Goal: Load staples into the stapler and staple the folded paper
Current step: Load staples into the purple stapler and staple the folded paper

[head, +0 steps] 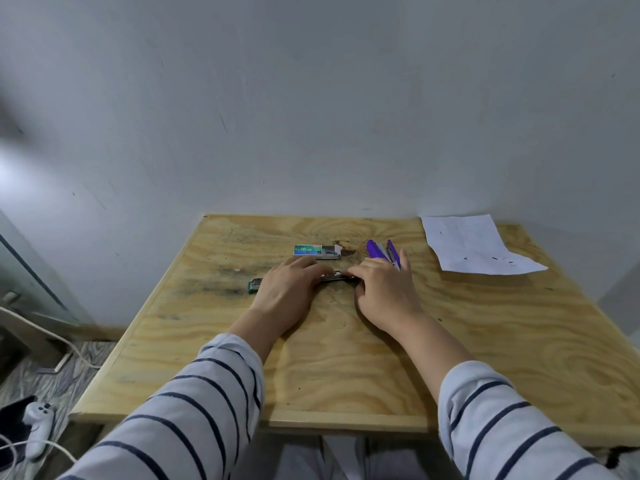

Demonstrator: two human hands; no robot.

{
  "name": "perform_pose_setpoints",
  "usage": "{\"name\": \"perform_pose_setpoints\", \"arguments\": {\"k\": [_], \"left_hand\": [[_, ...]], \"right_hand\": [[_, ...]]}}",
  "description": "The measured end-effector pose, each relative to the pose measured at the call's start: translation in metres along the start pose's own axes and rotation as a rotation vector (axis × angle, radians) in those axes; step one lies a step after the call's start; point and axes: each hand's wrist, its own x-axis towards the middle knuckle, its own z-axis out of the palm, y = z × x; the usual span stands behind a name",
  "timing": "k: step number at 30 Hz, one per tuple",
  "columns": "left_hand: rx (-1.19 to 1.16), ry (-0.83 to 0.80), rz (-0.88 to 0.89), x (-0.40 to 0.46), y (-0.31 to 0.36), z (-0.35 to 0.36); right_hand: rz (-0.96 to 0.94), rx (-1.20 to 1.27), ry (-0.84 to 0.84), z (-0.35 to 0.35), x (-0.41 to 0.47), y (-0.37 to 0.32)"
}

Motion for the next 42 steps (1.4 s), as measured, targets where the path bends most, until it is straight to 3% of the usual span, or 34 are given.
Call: {"name": "perform_pose_setpoints", "arguments": {"k": [8, 19, 21, 28, 32, 36, 42], "left_hand": [[-0.004, 0.000, -0.005, 0.000, -0.007, 0.001], [0.137, 0.034, -0.222, -0.030, -0.050, -0.024], [0.097, 0.045, -0.240, -0.028, -0.049, -0.029], [-0.173, 0.294, -0.297, -0.003, -0.014, -0.043], [-0.270, 0.348, -0.296, 0.015, 0.009, -0.046], [-0.284, 0.375, -0.306, 0.027, 0.027, -0.048], [-0.298, 0.317, -0.241, 0.049, 0.056, -0.044]], "right_hand": [[-0.025, -0.002, 0.001, -0.002, 0.009, 0.003], [-0.043, -0.025, 0.020, 0.004, 0.021, 0.005], [-0.039, 0.120, 0.070, -0.001, 0.023, 0.004], [0.281, 1.041, 0.143, -0.033, 0.034, -0.023], [0.273, 1.365, 0.122, -0.043, 0.033, -0.029], [0.235, 1.358, 0.090, -0.049, 0.034, -0.027], [0.220, 1.305, 0.212, -0.062, 0.031, -0.007]]}}
